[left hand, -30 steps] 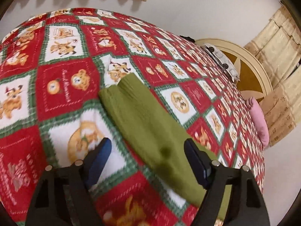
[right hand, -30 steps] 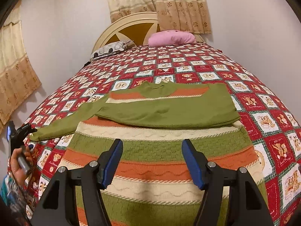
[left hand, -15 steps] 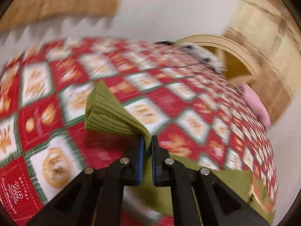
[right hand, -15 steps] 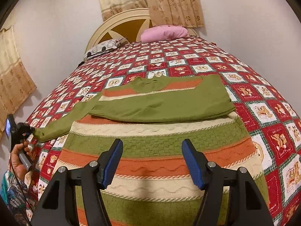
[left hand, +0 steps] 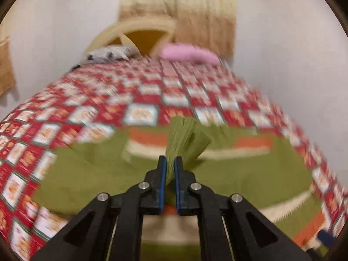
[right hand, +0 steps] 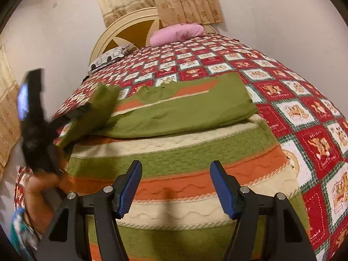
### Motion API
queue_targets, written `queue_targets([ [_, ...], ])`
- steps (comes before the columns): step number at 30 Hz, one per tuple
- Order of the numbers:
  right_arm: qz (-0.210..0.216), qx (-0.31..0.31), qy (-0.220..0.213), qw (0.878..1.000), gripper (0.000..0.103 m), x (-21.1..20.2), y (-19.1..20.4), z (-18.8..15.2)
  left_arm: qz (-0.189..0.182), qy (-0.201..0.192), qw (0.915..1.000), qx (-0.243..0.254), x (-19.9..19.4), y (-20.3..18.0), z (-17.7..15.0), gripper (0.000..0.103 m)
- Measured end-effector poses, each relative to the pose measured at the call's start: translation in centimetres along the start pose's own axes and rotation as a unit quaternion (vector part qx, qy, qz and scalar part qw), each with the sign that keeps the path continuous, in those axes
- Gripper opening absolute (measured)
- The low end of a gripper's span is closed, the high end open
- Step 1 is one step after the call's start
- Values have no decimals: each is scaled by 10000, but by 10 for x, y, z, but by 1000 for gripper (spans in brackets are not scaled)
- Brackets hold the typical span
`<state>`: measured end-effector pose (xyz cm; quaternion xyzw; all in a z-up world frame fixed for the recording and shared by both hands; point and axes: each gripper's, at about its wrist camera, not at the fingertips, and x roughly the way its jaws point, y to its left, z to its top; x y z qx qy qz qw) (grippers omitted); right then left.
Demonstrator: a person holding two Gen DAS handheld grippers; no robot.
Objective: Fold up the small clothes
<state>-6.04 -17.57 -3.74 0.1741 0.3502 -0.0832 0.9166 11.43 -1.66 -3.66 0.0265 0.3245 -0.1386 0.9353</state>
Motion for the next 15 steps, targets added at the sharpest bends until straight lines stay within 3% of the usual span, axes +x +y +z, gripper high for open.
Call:
queue_targets([
  [2,5,63,65,10000,66,1,-6,0,101,373,9990,205,13,-12,-11,9],
  [4,23,113,77,9999,66,2,-11,1,-51,771,9969,133,19,-8,-14,22],
  [5,41,140,89,9999,66,3,-13,2,-136,842,9963,59,16,-4,-14,49],
  [6,76,175,110,9998,66,4,-14,4,-140,1002,9949,-36,9,3,-14,92],
  [7,138,235,134,9995,66,5,-16,8,-114,1096,9938,-150,4,11,-16,103],
  [11,535,537,94,9971,66,10,-19,31,-240,863,9931,-755,-21,54,-35,102],
  [14,968,689,157,9928,66,24,-10,56,265,664,9875,-1402,-26,88,-53,102],
  [15,1107,676,258,9912,66,36,-1,67,407,703,9810,-1763,-24,101,-63,102],
])
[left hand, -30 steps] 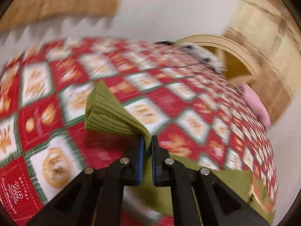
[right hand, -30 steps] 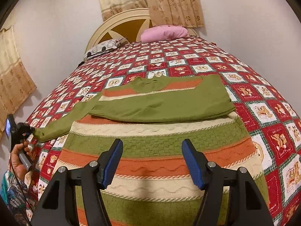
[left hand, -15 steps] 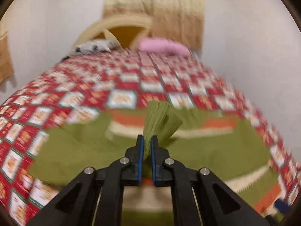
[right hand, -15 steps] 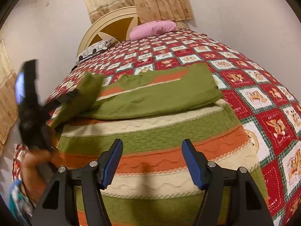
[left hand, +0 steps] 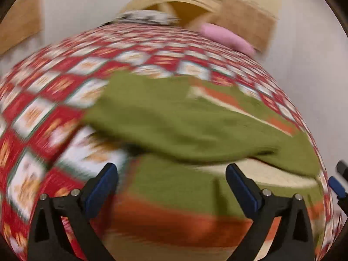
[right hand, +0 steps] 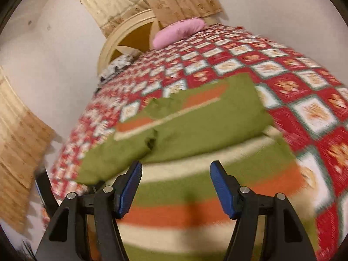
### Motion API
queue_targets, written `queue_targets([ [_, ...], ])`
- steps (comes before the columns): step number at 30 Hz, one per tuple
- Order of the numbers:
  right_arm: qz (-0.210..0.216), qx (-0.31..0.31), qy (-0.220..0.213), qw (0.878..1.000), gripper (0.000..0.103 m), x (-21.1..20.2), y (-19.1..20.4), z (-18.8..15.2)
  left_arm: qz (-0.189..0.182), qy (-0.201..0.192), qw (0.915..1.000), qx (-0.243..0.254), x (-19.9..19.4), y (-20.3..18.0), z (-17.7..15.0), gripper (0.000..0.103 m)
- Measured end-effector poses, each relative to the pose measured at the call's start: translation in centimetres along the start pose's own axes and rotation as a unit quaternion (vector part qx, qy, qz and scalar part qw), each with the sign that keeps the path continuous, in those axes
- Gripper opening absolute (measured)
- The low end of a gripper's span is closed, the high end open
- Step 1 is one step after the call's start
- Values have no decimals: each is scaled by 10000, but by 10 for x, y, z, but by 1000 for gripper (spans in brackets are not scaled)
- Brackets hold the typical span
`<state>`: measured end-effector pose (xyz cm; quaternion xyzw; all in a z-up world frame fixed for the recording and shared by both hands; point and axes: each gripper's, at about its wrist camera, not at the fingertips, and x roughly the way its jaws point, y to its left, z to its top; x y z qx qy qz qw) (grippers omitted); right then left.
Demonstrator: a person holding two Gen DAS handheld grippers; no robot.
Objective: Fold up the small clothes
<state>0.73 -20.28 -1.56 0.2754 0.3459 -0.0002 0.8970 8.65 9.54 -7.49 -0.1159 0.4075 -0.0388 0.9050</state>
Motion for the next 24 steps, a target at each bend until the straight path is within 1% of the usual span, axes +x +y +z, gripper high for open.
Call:
queue_targets([
  [1,79,-2,92,9999,66,10,5,6,-71,49,9996,-286,3,10,-2,101],
  [2,233,30,285,9993,66,31,11,14,-260,-52,9984,-508,2,17,-4,101],
  [3,292,92,427,9986,66,47,15,18,-359,-281,9965,-697,-3,19,-6,101],
  [5,307,136,704,9970,66,83,25,21,-228,-324,9962,-777,1,17,-7,101],
  [6,250,94,800,9964,66,98,29,21,-217,-289,9963,-782,6,15,-6,101],
  [9,61,-218,1104,9936,66,140,45,15,-211,-347,9955,-857,8,12,-7,101],
  [10,-47,-372,1135,9928,66,150,52,11,-228,-342,9954,-867,10,11,-6,103],
  [11,-229,-650,1034,9922,66,154,60,9,-264,-333,9952,-881,11,11,-6,103],
  [12,-421,-996,947,9896,53,156,70,8,-302,-333,9948,-913,10,12,-7,103],
  [13,-555,-1307,945,9853,16,158,80,6,-321,-341,9945,-936,12,12,-7,103],
  [14,-641,-1542,1011,9808,5,161,87,6,-348,-355,9941,-965,14,10,-6,103],
  [15,-683,-1697,979,9782,5,159,94,8,-368,-358,9937,-995,7,21,-7,103],
  [16,-693,-1795,854,9776,5,154,98,10,-392,-363,9934,-1019,2,28,-9,103],
  [17,-671,-1921,660,9768,5,144,105,16,-400,-369,9932,-1028,-1,30,-10,103],
  [19,-493,-2031,218,9777,5,117,117,30,-403,-373,9932,-1031,-1,29,-10,103],
  [20,-394,-2054,-75,9779,5,99,124,41,-398,-375,9931,-1036,0,28,-9,103],
  [24,-264,-2111,-748,9742,5,49,135,74,-352,-357,9937,-1003,-1,27,-9,103],
])
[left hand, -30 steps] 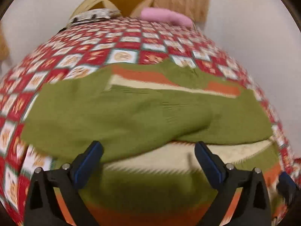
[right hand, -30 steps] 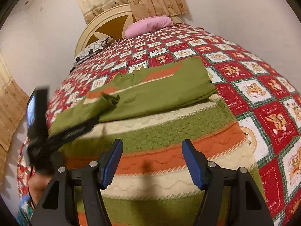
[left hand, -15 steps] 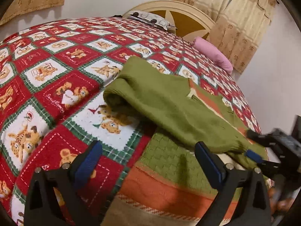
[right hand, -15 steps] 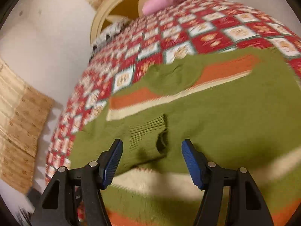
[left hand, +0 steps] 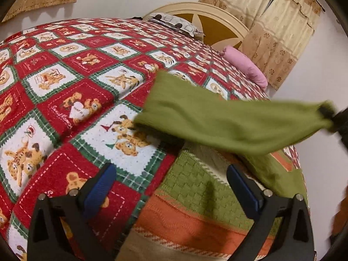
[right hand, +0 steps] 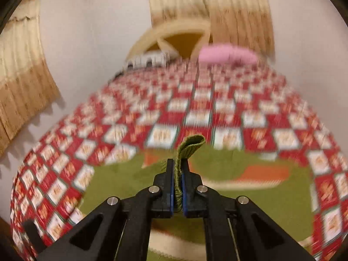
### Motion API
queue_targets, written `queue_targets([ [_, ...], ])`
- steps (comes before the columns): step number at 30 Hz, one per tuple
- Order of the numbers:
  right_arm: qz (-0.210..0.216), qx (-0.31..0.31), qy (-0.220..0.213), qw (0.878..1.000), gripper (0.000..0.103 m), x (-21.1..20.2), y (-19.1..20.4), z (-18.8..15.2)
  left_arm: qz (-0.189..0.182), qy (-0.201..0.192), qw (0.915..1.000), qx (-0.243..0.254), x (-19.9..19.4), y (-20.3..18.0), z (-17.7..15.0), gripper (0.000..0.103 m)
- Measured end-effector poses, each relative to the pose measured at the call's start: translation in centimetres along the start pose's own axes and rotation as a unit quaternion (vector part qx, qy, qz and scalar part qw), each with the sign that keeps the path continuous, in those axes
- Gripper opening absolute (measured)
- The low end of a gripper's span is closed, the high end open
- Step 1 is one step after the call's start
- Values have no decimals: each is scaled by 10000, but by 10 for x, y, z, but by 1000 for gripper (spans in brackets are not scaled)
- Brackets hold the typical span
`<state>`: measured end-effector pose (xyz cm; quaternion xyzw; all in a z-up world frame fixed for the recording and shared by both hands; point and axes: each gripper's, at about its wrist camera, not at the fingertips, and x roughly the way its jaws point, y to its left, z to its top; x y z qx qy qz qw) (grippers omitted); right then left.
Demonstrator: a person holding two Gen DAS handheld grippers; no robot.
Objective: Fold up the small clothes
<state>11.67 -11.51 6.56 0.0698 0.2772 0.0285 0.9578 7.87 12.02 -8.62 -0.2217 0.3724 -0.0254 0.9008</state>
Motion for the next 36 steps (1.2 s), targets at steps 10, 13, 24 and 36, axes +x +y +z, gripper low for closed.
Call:
queue_targets([
  [10,-768,83,-220,9968,5,-40,-85,-6,77,23,10000,51,0,-2,0,103],
  [13,-1115,133,196,9935,5,-19,-112,-36,97,28,9999,63,0,-2,-1,103],
  [24,-1885,970,1211,9697,24,1,-196,-119,114,46,9999,87,0,-2,0,103],
  [36,-1254,348,818,9881,25,-31,-137,-111,73,-97,9981,606,-12,-42,26,103],
])
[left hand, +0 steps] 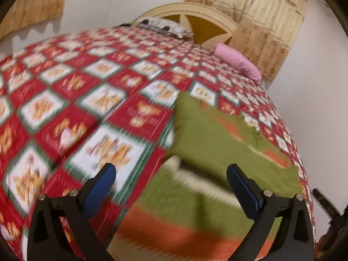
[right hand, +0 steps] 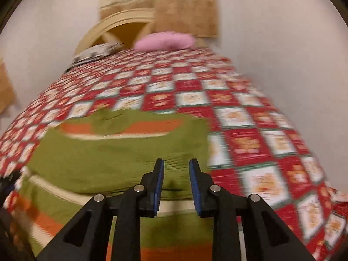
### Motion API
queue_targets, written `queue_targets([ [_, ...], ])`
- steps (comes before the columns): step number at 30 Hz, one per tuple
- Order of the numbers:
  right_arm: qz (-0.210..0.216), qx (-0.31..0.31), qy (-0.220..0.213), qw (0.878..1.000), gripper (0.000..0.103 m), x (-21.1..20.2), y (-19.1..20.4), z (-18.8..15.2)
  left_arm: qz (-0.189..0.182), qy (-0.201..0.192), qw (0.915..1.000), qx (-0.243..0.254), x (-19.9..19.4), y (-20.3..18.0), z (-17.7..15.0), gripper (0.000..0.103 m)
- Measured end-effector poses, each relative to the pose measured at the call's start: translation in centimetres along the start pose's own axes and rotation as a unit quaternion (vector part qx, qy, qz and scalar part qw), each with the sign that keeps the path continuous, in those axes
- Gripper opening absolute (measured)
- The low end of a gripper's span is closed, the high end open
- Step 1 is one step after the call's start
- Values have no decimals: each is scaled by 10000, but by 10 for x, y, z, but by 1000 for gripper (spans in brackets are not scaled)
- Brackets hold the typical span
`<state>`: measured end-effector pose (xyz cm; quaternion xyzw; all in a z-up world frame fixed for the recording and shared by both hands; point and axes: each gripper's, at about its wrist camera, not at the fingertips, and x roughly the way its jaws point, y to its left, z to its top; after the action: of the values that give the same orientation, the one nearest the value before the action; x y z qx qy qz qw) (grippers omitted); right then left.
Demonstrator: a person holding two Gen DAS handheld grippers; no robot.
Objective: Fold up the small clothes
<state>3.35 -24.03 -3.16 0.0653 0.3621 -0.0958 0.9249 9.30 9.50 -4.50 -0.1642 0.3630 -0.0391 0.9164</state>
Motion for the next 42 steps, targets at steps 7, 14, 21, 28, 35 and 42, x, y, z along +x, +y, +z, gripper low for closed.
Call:
queue_targets([
  [7,-8,-86,647,9979,31,55,20,-20,1299,438,9883,664,57,-10,10,103],
  [14,56,121,599,9981,34,40,7,-15,1183,737,9886,564,59,4,6,103],
  [21,-410,47,-821,9958,44,-108,-41,-34,348,59,9891,1428,-27,20,0,103],
  [28,-917,-185,-1288,9872,70,-270,-98,-72,-115,7,9787,2049,-98,58,-30,103],
  [35,671,-93,-1132,9913,73,-335,-111,-122,-541,478,9681,2399,-122,63,-72,103],
  [42,856,34,43,9963,73,-254,-89,-175,-928,881,9687,2128,-137,65,-104,98],
])
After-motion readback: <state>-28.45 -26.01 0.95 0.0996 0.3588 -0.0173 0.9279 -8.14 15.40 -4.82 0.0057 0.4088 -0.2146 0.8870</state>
